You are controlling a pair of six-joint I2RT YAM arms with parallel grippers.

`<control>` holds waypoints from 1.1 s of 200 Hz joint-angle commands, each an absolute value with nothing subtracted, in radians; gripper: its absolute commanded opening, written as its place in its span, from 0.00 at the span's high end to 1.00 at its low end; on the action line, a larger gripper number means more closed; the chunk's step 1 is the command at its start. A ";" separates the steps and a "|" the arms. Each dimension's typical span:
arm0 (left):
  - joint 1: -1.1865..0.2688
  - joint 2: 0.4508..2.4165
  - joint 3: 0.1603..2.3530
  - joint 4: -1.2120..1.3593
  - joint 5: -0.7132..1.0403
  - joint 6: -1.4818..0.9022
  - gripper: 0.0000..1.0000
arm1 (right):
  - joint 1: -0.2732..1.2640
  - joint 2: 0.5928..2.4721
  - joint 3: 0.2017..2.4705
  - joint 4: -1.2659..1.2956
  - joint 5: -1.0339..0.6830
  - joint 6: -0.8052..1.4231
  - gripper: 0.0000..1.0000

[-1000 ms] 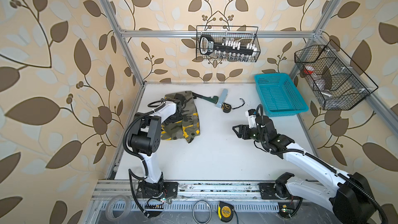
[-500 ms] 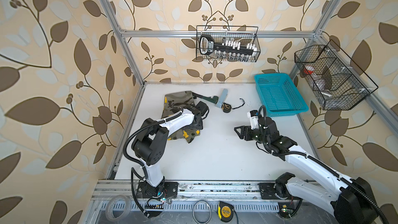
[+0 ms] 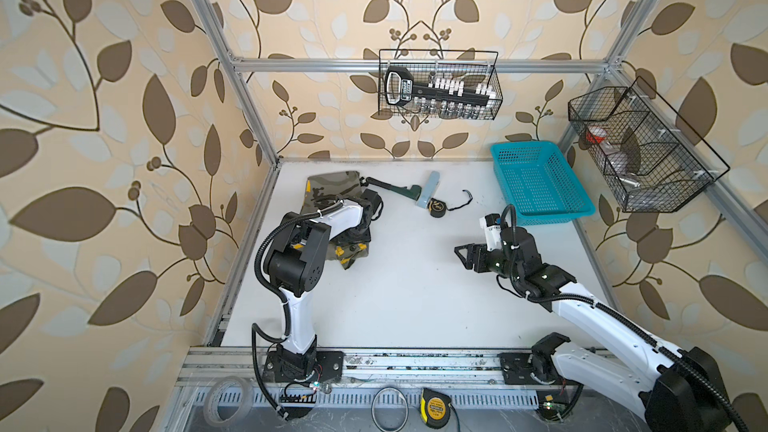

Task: Fold and stack the trousers
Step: 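Carry the folded trousers with the left gripper toward the table corner farthest from the robot, then lay the trousers in the far corner with the left gripper while the right withdraws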

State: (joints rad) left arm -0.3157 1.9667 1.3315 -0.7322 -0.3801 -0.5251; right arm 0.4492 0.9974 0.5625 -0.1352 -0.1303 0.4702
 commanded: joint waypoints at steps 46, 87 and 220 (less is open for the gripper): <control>-0.182 2.166 1.566 -0.759 -0.453 -0.237 0.30 | 0.444 1.003 0.547 -0.130 -0.151 0.467 0.23; -0.131 2.232 1.633 -0.731 -0.507 -0.065 0.30 | 0.438 1.011 0.543 -0.131 -0.153 0.462 0.23; -0.075 1.944 1.633 -0.781 -0.330 -0.078 0.09 | 0.205 1.035 0.651 -0.152 -0.174 0.304 0.00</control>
